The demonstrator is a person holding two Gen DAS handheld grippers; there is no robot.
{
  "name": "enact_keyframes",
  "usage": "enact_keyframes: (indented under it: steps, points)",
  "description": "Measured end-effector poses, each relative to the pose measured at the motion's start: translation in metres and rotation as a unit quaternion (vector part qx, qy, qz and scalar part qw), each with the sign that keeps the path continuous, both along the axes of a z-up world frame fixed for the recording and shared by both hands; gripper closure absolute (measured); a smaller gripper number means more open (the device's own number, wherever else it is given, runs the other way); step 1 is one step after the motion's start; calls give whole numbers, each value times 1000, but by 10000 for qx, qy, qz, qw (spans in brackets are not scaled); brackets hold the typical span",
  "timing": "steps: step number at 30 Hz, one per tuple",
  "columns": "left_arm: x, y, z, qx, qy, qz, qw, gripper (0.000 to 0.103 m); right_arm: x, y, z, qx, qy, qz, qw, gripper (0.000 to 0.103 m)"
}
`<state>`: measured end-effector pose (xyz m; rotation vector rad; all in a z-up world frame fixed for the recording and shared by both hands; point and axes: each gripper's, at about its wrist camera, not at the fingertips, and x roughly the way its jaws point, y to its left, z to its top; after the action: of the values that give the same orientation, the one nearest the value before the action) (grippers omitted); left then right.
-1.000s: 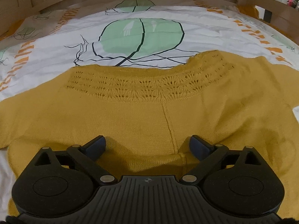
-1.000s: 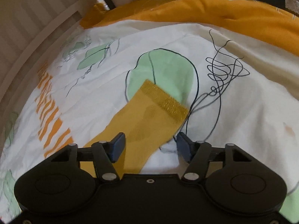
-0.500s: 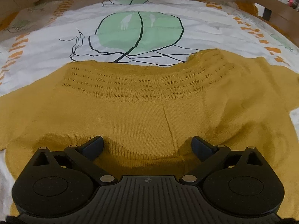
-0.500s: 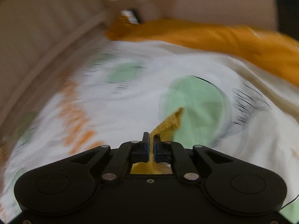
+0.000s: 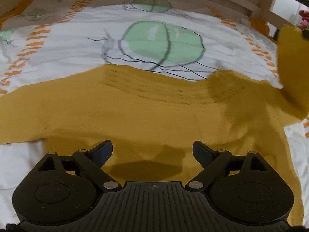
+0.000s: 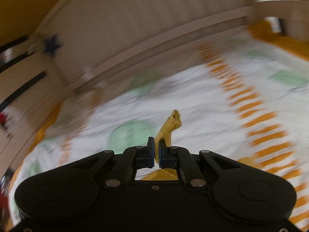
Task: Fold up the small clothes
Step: 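Lift the sleeve with the right gripper, lay it across the body, open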
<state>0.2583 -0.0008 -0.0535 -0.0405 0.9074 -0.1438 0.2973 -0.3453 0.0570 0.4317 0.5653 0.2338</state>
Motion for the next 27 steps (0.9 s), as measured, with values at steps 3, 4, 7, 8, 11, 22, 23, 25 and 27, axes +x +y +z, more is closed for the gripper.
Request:
enact_keyframes:
  steps: [3, 4, 7, 8, 11, 22, 23, 25, 27]
  points:
    - [-2, 21, 3, -75, 6, 216, 9997, 13, 2, 51, -17, 14, 16, 453, 9990, 93]
    - [-3, 28, 3, -111, 20, 277, 9996, 13, 4, 67, -25, 55, 59, 588, 9982, 93]
    - [-3, 48, 2, -208, 74, 489, 9986, 13, 5, 105, -50, 228, 267, 844, 9958, 93]
    - [-3, 54, 2, -239, 98, 552, 9981, 13, 4, 117, -59, 190, 334, 915, 9951, 93]
    - [-4, 67, 1, -350, 162, 693, 9968, 13, -6, 150, -85, -50, 525, 1130, 9922, 91]
    - [5, 60, 6, -774, 257, 490, 9955, 13, -56, 152, -102, -516, 519, 1390, 9876, 41]
    - [8, 54, 5, -848, 303, 417, 9951, 13, -61, 144, -97, -584, 410, 1337, 9885, 39]
    - [12, 44, 1, -951, 409, 340, 9940, 13, -64, 134, -92, -704, 228, 1179, 9903, 29]
    - [18, 34, -3, -1024, 483, 264, 9932, 13, -70, 121, -89, -798, 49, 992, 9918, 23]
